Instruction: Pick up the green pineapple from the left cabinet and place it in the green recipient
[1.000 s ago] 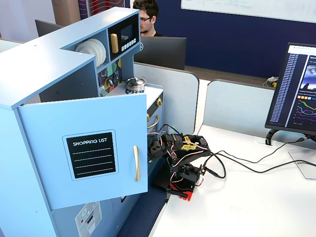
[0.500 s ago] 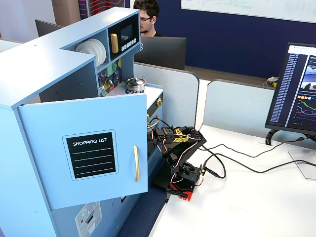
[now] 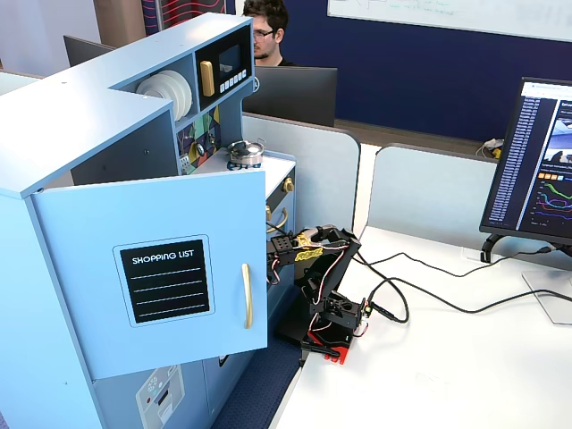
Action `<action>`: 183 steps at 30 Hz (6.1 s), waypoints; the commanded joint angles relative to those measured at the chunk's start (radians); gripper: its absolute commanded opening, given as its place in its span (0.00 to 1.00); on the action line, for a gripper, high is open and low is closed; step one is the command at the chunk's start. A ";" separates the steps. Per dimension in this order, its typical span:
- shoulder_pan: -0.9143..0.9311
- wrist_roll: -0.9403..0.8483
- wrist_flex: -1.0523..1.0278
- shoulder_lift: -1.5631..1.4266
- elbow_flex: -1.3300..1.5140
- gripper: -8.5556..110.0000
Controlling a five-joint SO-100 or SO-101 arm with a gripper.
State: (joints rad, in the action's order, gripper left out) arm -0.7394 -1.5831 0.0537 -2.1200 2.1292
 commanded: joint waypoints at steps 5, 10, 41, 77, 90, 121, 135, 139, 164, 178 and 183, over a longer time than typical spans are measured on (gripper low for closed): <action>0.012 -0.023 0.100 0.163 -0.212 0.44; 0.011 -0.026 0.117 0.229 -0.262 0.45; -0.003 -0.020 0.071 0.627 -0.686 0.42; -0.003 -0.485 -0.393 -0.314 -0.155 0.07; 0.420 -0.359 -0.762 -0.560 -0.288 0.07; 0.747 -0.058 -0.397 0.339 -0.939 0.42; 0.742 -0.031 -0.417 0.238 -0.873 0.49; 0.724 -0.025 -0.445 -0.005 -0.614 0.48; 0.729 0.084 -1.039 -1.057 0.810 0.39; 0.667 0.003 -1.580 -1.057 0.868 0.17; 0.693 0.074 -1.585 -1.057 0.868 0.20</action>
State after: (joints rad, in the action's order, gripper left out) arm -0.0614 -1.5263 -1.3514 -3.1907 3.0020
